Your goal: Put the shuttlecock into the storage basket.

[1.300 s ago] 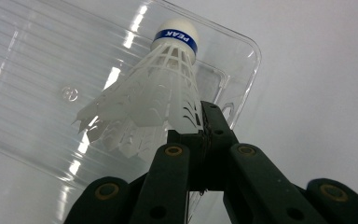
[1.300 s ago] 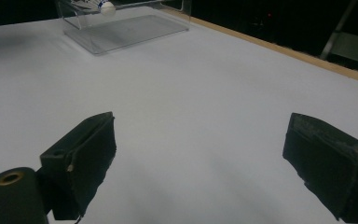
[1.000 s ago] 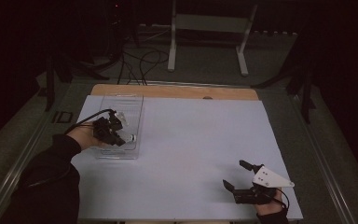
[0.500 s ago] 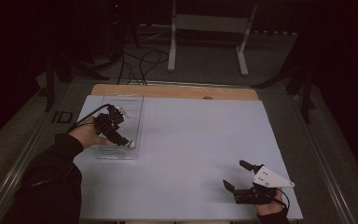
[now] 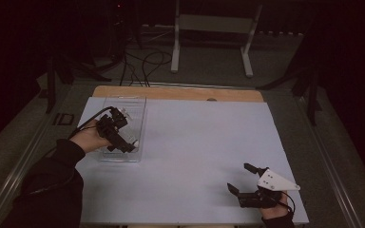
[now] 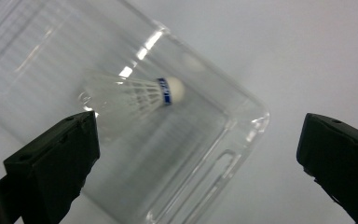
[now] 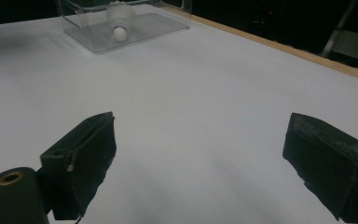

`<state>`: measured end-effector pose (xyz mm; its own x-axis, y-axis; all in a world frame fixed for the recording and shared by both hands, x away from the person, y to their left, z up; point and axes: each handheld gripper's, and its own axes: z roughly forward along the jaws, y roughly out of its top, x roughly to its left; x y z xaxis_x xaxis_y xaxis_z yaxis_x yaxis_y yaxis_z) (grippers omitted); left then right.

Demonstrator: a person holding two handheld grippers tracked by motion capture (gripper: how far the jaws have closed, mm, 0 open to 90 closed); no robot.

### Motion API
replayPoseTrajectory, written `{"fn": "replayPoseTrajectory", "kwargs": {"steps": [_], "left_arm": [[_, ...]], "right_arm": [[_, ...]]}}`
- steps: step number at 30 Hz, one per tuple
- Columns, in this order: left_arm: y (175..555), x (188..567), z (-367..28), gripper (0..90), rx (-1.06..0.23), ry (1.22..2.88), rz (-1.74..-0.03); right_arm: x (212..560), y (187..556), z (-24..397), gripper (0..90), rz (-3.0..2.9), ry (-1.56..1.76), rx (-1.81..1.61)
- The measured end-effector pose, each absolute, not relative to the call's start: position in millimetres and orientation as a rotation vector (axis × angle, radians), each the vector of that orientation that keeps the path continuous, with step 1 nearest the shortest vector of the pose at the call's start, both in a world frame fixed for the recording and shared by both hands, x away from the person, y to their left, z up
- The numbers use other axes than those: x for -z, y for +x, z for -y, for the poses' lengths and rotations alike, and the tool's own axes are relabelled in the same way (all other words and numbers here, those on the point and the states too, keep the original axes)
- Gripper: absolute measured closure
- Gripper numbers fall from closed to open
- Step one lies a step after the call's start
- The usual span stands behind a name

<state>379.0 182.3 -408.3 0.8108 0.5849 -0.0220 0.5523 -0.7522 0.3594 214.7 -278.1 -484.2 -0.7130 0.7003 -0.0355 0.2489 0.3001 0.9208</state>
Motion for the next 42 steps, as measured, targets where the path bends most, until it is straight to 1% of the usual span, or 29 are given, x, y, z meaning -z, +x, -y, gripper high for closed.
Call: {"fn": "replayPoseTrajectory", "kwargs": {"steps": [6,8,13,26,33,42], "left_arm": [[371,405,-172,0.0,-0.127,2.617,-0.824],[371,405,-169,0.0,-0.109,2.605,-0.820],[370,404,-166,0.0,-0.115,2.593,-0.829],[362,399,-145,0.0,-0.070,2.520,-0.725],[361,398,-139,0.0,-0.068,2.488,-0.701],[355,397,-126,0.0,-0.053,2.460,-0.620]], "right_arm": [[484,215,278,9.2,-2.141,0.846,-1.398],[484,215,278,9.1,-2.140,0.846,-1.396],[484,215,278,9.1,-2.140,0.846,-1.397],[485,215,278,9.1,-2.139,0.848,-1.398],[485,215,279,9.2,-2.136,0.850,-1.404],[485,215,279,9.2,-2.136,0.847,-1.410]]}}
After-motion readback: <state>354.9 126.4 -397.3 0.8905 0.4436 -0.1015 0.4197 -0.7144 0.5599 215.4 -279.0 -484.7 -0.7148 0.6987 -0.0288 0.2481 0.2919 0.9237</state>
